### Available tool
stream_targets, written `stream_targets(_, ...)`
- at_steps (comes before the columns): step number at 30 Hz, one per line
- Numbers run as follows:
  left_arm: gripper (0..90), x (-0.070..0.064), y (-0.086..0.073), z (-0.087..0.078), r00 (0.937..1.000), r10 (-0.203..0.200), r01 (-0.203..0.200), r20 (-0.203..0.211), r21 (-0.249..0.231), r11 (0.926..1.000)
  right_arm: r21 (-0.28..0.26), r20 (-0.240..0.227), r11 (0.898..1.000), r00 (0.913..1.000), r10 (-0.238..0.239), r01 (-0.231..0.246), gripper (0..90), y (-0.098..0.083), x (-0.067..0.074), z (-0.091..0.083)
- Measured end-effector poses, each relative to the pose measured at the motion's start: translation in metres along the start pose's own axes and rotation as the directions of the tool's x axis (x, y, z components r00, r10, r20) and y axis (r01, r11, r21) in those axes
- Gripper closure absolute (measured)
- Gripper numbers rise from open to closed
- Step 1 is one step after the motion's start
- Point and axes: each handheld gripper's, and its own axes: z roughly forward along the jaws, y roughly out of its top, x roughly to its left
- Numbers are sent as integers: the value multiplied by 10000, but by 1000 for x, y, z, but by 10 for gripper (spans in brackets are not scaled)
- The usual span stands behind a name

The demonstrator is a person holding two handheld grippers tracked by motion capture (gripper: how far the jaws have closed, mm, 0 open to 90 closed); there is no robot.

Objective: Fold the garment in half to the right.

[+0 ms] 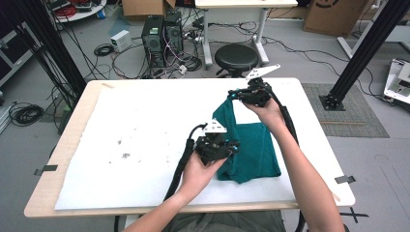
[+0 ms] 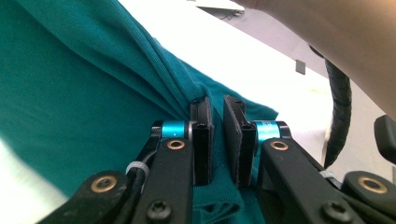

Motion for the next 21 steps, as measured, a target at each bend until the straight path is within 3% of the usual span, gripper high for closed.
stream_targets(13,829,-12,10,46,9983,-130,127,570,46,9999,503,1072,9976,9934,414,-471,900,-37,-32,-27)
stream_targets(16,853,-17,12,56,9948,-247,252,984,-35,9997,775,1333,9957,9903,400,-506,900,-44,-37,-29)
stream_targets(19,854,-25,13,69,9969,216,-232,751,202,9995,1018,1526,9932,9875,403,-563,900,-53,-42,-30)
stream_targets(21,855,-25,11,79,9966,114,-143,818,339,9993,1156,1613,9907,9855,527,-719,900,-60,-45,-30)
